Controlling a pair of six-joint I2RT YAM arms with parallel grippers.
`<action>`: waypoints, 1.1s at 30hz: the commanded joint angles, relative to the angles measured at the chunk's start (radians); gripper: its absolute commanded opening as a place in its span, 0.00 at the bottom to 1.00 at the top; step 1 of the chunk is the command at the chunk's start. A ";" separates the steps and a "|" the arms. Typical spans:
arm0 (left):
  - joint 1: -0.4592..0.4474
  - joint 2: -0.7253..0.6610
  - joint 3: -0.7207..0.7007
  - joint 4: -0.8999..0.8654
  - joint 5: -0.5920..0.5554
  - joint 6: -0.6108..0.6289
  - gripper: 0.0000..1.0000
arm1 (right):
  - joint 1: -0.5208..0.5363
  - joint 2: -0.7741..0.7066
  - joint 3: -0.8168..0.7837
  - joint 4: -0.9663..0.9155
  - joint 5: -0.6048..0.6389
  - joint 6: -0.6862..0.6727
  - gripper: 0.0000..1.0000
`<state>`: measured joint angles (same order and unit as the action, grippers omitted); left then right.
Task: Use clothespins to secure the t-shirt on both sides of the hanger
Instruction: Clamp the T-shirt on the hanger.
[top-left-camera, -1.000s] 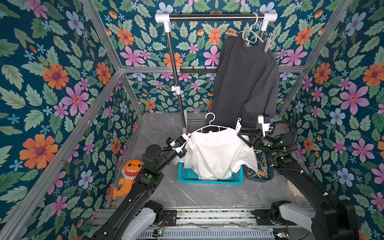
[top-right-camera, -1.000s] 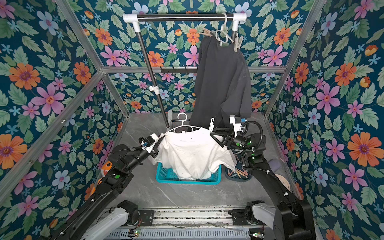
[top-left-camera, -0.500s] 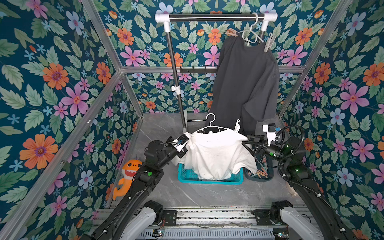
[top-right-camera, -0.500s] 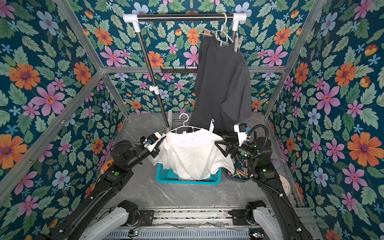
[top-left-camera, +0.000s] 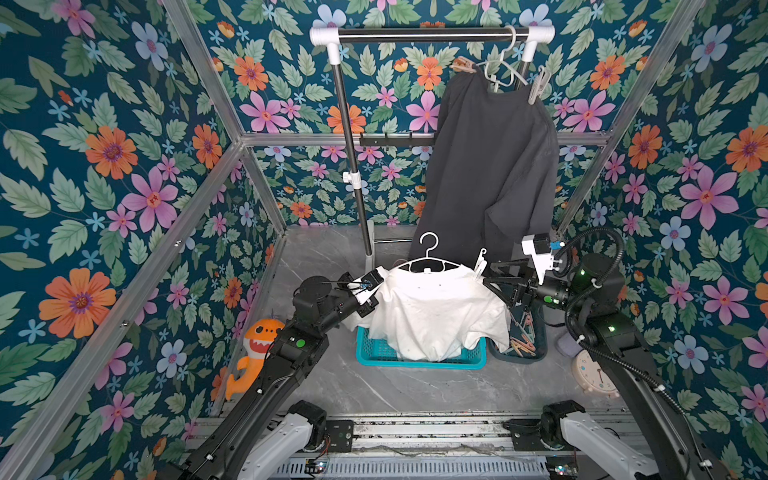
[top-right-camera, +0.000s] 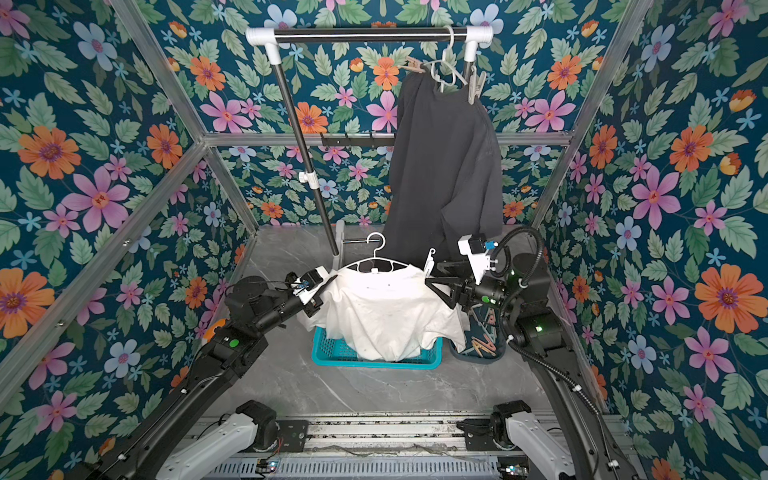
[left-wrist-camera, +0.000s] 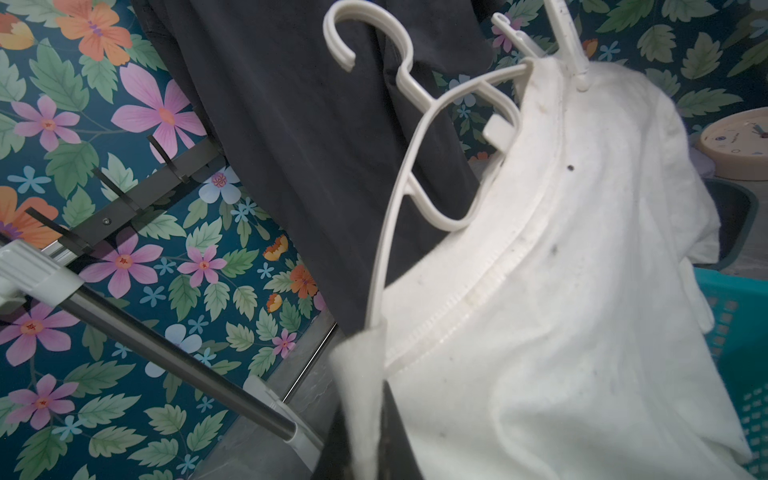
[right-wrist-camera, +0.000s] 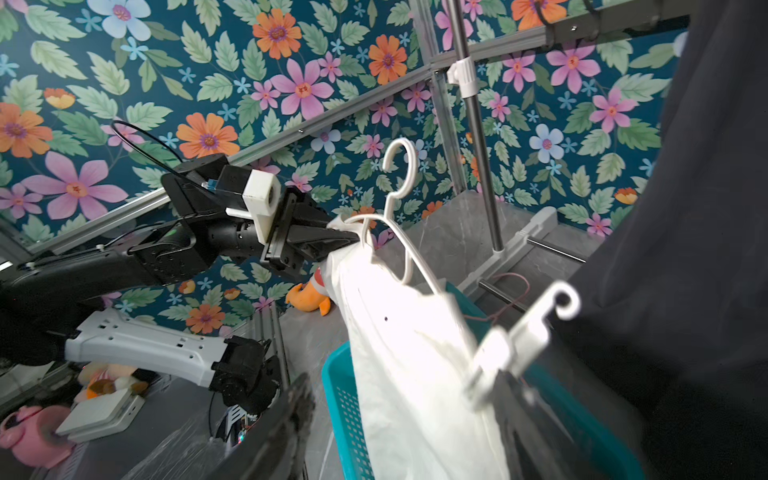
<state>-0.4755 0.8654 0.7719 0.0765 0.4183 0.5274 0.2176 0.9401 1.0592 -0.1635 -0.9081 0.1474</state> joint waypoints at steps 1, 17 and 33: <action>-0.016 0.000 0.011 0.022 0.009 0.022 0.00 | 0.047 0.071 0.083 -0.093 -0.024 -0.119 0.69; -0.124 0.004 0.002 0.044 -0.114 0.122 0.00 | 0.112 0.407 0.438 -0.212 -0.184 -0.160 0.62; -0.124 -0.010 -0.008 0.087 -0.132 0.118 0.00 | 0.113 0.549 0.488 -0.099 -0.302 -0.048 0.36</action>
<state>-0.5995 0.8558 0.7563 0.0971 0.2855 0.6563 0.3302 1.4868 1.5513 -0.3092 -1.1744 0.0807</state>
